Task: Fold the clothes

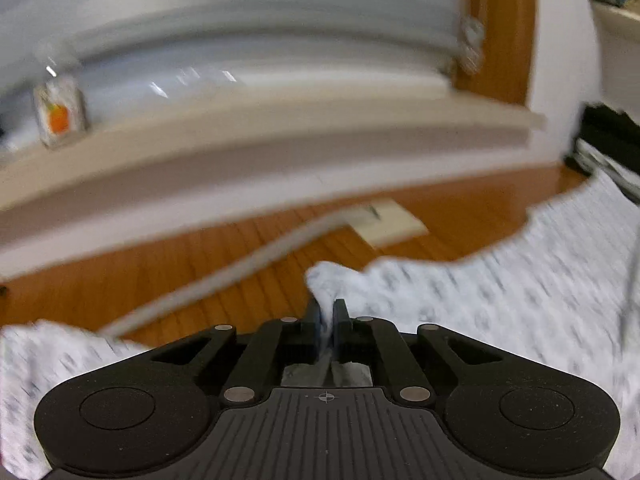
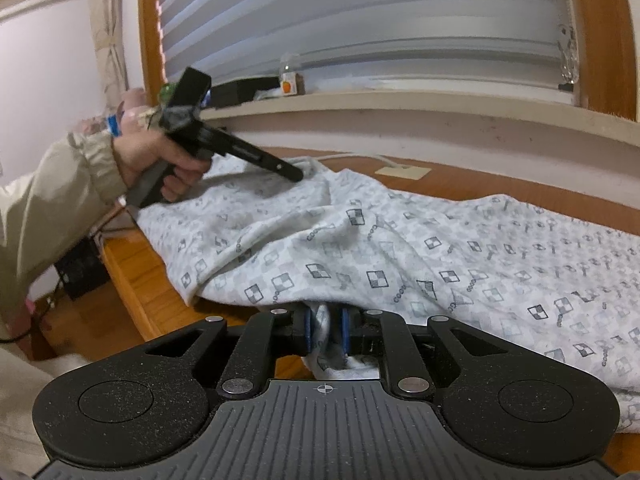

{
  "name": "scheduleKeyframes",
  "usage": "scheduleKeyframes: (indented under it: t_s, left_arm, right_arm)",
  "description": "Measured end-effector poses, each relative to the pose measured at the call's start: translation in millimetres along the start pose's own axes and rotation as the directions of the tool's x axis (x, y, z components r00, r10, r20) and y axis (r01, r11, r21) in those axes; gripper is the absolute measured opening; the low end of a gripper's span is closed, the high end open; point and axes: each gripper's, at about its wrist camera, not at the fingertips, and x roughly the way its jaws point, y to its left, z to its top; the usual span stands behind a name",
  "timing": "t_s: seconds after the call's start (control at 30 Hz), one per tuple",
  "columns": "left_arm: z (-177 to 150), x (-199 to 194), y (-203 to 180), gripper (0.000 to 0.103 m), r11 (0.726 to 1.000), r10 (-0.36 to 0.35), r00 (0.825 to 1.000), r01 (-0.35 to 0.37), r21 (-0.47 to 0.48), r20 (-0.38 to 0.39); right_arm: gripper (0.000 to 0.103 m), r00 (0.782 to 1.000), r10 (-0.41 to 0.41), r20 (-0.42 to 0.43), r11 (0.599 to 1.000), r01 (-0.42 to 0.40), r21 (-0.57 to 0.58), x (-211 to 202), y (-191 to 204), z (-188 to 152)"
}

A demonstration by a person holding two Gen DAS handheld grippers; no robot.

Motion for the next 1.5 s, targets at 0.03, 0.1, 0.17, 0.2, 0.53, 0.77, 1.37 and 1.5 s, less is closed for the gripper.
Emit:
scheduleKeyframes:
  t_s: [0.03,0.1,0.17,0.2,0.53,0.77,1.37,1.5]
  left_arm:
    - [7,-1,4,0.006,0.999,0.045,0.998,-0.044,-0.023,0.039]
    - [17,1,14,0.006,0.995,0.078,0.995,-0.074,-0.065,0.063]
    - [24,4,21,0.006,0.993,0.085,0.995,-0.080,-0.086,0.053]
    - [25,7,22,0.006,0.994,0.072,0.997,-0.069,-0.082,0.028]
    - [-10,-25,14,0.046,0.998,0.055,0.998,-0.055,0.022,-0.020]
    - [-56,-99,32,0.050,0.998,0.068,0.998,-0.068,0.002,0.011]
    - [-125,-164,75,0.063,0.990,0.098,0.995,-0.099,-0.096,-0.016]
    - [-126,-165,77,0.035,0.991,0.079,0.997,-0.079,-0.109,-0.001]
  right_arm:
    - [0.005,1.000,0.008,0.007,1.000,-0.008,-0.001,-1,-1,1]
    - [0.005,0.999,0.038,0.020,0.999,-0.038,0.005,-8,-2,5]
    - [0.005,0.994,0.105,0.017,0.994,-0.105,-0.001,-23,1,12]
    - [0.005,0.993,0.113,0.017,0.993,-0.113,-0.031,-34,5,16]
    - [0.015,0.984,0.149,-0.094,0.986,-0.155,-0.057,-48,12,2]
    - [0.046,0.986,0.151,-0.066,0.987,-0.154,-0.047,-38,17,23]
    - [0.006,0.990,0.131,0.043,0.977,-0.136,0.164,18,-1,77]
    - [0.011,0.993,0.115,-0.036,0.983,-0.109,0.149,22,3,66]
